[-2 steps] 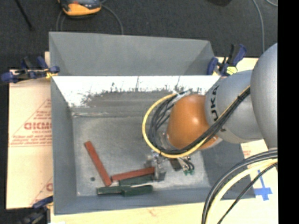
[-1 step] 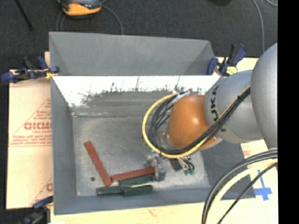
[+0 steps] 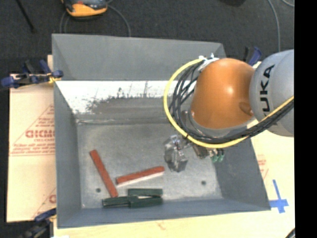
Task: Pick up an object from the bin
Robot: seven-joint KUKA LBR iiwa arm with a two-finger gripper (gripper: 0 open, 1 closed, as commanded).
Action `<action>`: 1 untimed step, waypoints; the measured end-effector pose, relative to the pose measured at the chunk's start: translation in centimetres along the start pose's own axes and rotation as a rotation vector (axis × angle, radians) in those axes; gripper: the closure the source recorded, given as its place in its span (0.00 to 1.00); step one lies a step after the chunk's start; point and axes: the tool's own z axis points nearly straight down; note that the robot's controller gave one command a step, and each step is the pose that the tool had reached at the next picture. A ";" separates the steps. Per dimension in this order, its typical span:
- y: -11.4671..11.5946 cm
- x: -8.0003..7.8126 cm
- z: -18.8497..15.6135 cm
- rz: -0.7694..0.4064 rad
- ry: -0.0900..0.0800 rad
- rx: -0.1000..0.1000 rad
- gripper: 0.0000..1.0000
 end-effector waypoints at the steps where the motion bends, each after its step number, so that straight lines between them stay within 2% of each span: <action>1: 0.0 0.0 0.0 -0.001 0.001 0.000 0.00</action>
Offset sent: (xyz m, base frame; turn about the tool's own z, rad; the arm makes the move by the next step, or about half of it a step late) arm 0.0000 0.0000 0.0000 0.0000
